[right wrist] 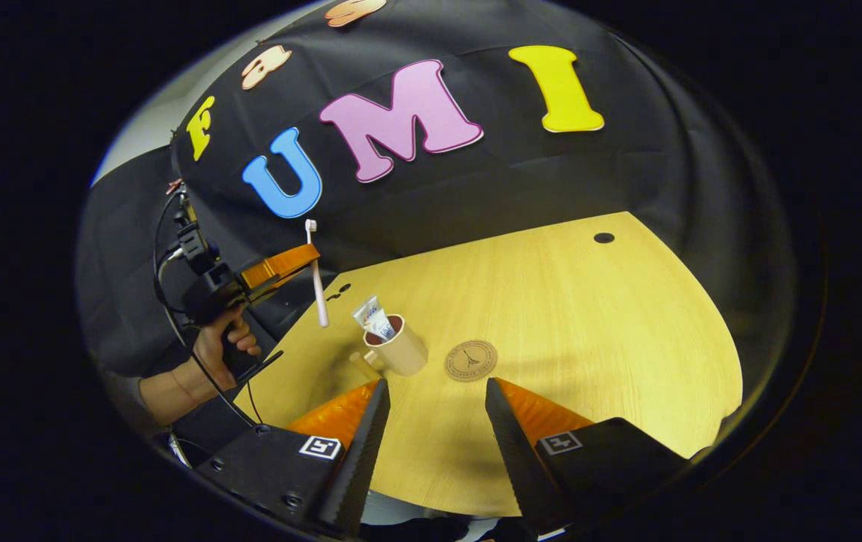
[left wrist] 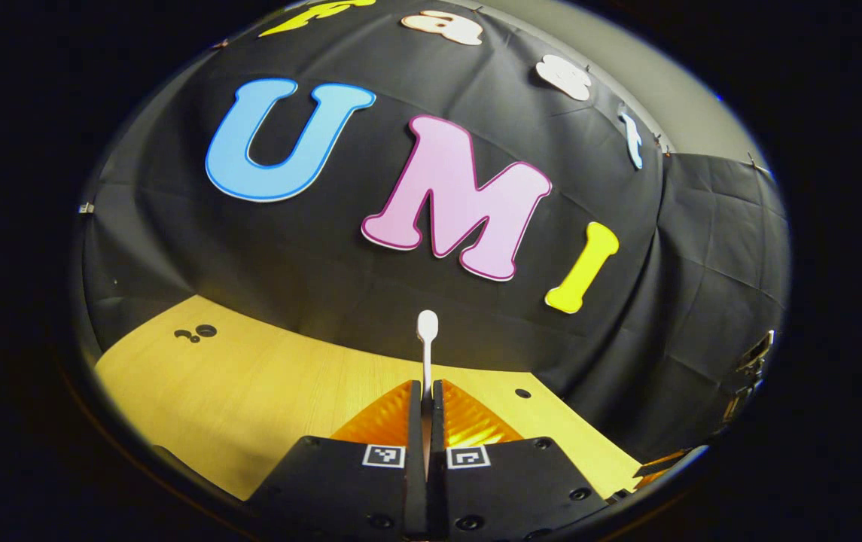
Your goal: Put the toothbrush and toothpaste on the desktop into the cup, then pick up the cup and place it on the coaster on the desktop.
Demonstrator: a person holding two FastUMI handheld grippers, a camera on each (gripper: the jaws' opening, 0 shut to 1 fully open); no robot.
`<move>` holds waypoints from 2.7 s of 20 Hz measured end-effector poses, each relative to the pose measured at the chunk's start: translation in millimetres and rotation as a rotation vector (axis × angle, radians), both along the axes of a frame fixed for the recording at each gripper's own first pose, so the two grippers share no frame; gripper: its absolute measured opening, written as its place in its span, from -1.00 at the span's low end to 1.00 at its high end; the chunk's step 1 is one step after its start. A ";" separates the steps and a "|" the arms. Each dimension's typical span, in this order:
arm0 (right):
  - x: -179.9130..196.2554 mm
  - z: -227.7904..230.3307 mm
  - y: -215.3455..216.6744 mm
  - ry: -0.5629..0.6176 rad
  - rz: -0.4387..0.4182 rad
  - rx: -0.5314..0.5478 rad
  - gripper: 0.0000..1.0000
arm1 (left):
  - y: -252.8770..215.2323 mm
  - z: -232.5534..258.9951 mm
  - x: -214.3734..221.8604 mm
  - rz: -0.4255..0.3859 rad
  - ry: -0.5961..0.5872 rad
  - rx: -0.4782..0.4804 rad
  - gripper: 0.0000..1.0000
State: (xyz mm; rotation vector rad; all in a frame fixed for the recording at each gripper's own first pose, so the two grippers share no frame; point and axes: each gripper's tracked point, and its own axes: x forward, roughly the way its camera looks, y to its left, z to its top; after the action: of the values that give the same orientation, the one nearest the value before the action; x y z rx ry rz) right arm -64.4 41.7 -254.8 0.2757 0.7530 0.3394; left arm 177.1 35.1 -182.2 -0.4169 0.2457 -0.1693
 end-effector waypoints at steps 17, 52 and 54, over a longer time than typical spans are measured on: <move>0.3 -5.3 -52.4 0.015 -0.093 -0.069 0.58 | -16.6 -89.0 32.0 -0.004 0.110 0.088 -0.84; -30.3 2.8 -57.9 0.025 -0.162 0.032 0.58 | -27.9 -176.4 -106.8 -0.327 0.614 0.422 0.96; -30.4 4.1 -62.8 0.025 -0.176 0.029 0.58 | -29.9 -187.4 -102.6 -0.330 0.651 0.417 0.96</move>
State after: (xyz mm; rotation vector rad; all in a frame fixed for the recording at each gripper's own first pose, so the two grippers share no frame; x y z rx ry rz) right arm -94.8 -21.1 -250.7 0.3714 0.7427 0.1808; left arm 74.4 5.2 -369.6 0.0007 0.9746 -0.2955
